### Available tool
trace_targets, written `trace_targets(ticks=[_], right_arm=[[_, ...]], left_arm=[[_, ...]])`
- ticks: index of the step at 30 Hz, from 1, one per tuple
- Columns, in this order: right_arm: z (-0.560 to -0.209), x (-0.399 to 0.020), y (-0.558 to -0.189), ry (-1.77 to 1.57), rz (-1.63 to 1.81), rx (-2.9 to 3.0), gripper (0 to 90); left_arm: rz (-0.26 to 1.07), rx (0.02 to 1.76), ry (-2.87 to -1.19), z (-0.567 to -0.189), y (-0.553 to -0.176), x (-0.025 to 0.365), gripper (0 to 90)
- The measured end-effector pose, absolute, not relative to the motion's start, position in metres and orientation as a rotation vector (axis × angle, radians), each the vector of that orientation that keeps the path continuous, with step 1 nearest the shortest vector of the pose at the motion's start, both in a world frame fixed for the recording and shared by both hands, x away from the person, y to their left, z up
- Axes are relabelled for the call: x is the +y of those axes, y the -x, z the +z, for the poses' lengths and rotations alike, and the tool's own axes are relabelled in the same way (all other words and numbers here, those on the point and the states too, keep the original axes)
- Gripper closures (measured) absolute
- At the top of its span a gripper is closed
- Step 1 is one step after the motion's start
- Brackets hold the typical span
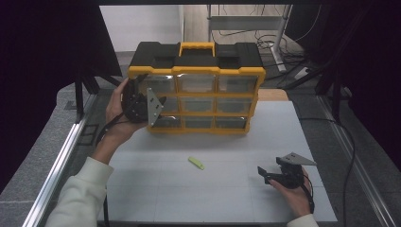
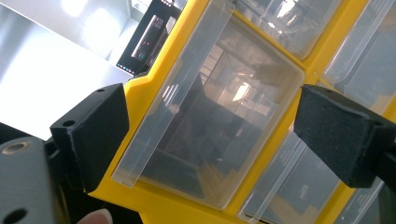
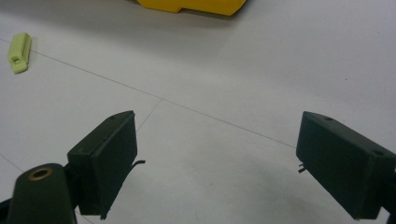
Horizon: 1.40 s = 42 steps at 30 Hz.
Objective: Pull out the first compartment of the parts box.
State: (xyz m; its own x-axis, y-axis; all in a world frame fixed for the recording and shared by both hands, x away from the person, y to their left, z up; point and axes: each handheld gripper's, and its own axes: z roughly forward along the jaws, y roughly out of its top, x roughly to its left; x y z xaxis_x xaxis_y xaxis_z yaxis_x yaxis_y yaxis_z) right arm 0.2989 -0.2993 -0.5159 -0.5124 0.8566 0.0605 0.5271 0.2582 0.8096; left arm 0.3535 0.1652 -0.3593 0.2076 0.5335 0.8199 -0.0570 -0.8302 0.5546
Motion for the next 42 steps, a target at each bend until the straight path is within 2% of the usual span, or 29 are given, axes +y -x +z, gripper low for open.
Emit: trace_targets(ticks=[42], right_arm=[[-0.516,-0.299,-0.299,-1.256,1.143,2.142,12.7]], left_arm=[[1.703,0.419,-2.002,-0.358,-0.367,0.162,14.3]])
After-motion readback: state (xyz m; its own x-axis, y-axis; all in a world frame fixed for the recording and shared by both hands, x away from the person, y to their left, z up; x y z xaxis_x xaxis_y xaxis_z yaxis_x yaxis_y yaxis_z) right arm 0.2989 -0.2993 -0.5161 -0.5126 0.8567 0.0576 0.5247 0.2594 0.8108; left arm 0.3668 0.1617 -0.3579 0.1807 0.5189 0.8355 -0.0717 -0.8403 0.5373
